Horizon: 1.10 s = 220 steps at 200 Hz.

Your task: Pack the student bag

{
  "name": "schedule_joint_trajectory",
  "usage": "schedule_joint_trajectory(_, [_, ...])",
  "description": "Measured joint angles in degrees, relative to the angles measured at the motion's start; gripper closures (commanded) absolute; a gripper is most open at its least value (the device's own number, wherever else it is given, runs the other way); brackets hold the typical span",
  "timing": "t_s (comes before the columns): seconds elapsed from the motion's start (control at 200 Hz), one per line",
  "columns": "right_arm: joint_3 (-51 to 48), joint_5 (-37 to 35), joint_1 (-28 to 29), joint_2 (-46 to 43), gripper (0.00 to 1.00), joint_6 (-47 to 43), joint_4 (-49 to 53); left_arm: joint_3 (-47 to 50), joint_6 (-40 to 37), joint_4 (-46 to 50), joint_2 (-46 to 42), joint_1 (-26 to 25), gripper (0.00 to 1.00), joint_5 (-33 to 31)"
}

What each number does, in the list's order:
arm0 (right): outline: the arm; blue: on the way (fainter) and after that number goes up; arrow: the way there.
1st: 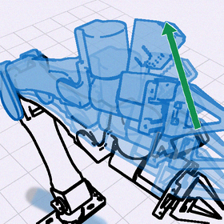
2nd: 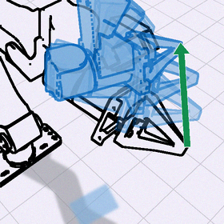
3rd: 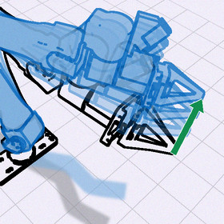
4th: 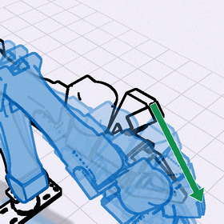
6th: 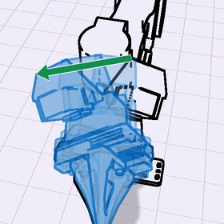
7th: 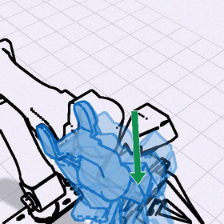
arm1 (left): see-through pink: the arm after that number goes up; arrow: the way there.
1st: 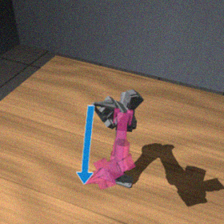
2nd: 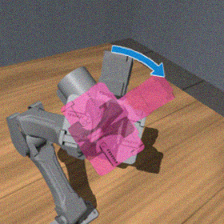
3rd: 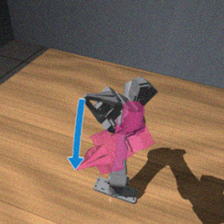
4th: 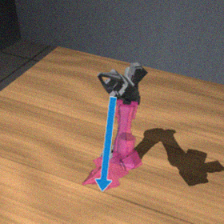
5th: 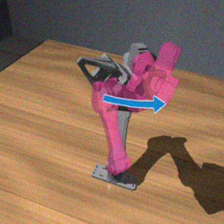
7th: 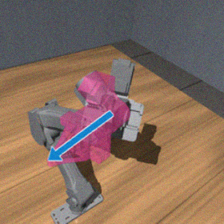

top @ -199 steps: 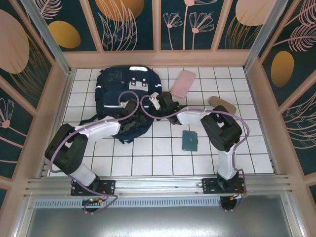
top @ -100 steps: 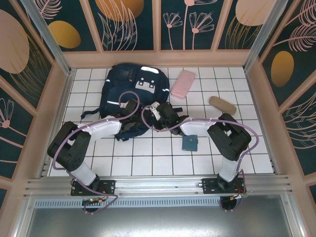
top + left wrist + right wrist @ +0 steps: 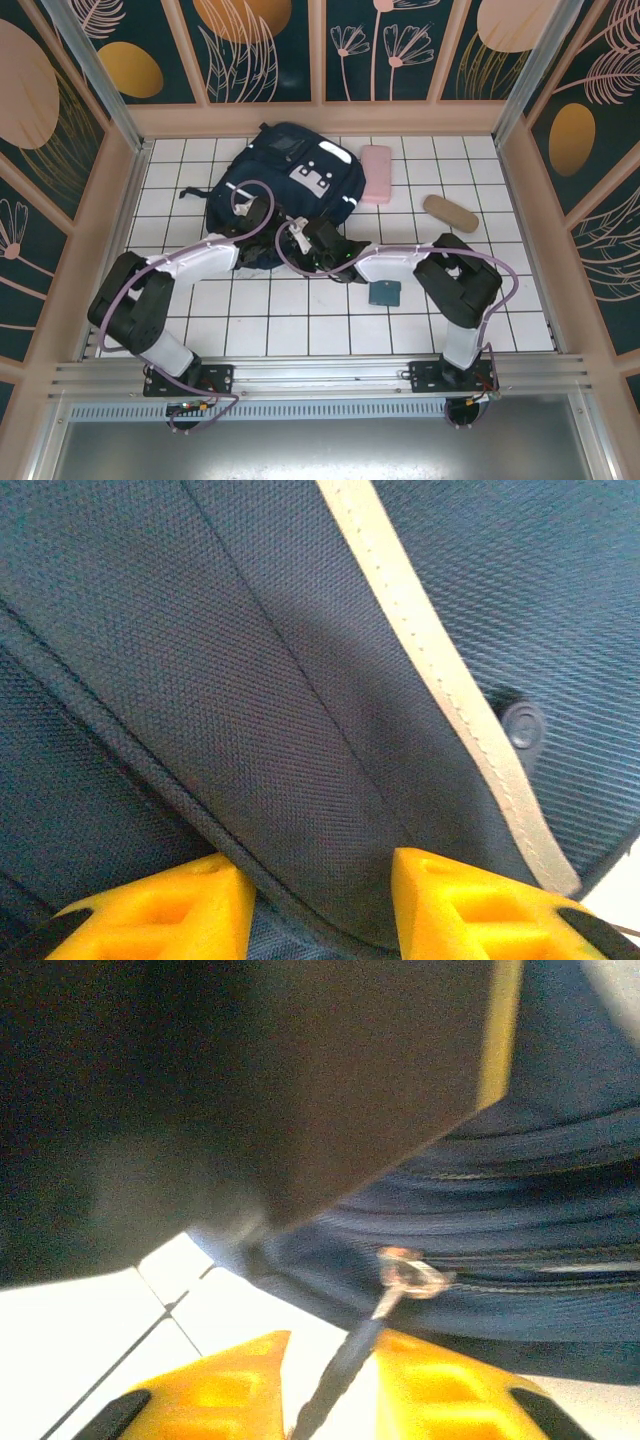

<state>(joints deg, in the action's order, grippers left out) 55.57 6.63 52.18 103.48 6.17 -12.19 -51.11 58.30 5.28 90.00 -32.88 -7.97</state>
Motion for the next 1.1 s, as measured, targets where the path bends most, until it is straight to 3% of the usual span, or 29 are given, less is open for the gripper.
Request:
schedule_joint_trajectory(0.085, [-3.93, 4.02, -0.94, -4.09, 0.64, 1.97, -1.66, 0.94, -0.44, 0.11, -3.21, -0.11, 0.57, 0.22])
schedule_joint_trajectory(0.145, [-6.8, 6.36, -2.6, -7.48, 0.51, 3.65, -3.02, 1.99, -0.66, 0.13, -5.7, -0.37, 0.58, 0.17])
schedule_joint_trajectory(0.185, [-8.79, 7.72, -4.52, -9.94, 0.49, 5.38, -4.26, 2.86, -0.87, 0.15, -7.3, -0.68, 0.59, 0.02])
schedule_joint_trajectory(0.33, [-12.63, 9.92, -10.95, -15.45, 0.49, 11.47, -8.48, 5.11, -1.73, 1.49, -10.58, -4.52, 0.64, -2.36])
schedule_joint_trajectory(0.425, [-12.7, 10.21, -12.79, -15.47, 0.49, 15.61, -9.97, 5.62, -2.6, 2.49, -10.16, -8.11, 0.74, -3.93])
schedule_joint_trajectory(0.576, [-12.41, 10.21, -13.6, -13.88, 0.52, 21.16, -11.67, 5.51, -3.98, 3.65, -7.43, -11.74, 0.71, -7.26])
schedule_joint_trajectory(0.871, [-10.05, 11.06, -13.79, -8.79, 0.52, 26.97, -11.78, 4.24, -10.16, 6.56, -4.31, -12.31, 0.65, -14.75])
schedule_joint_trajectory(0.951, [-9.94, 11.45, -13.84, -8.55, 0.52, 27.5, -11.96, 3.61, -13.46, 6.51, -3.61, -12.44, 0.59, -16.31])
schedule_joint_trajectory(1.101, [-9.2, 12.0, -13.84, -7.8, 0.51, 28.59, -12.02, 1.86, -17.14, 6.64, -1.86, -12.57, 0.62, -18.62])
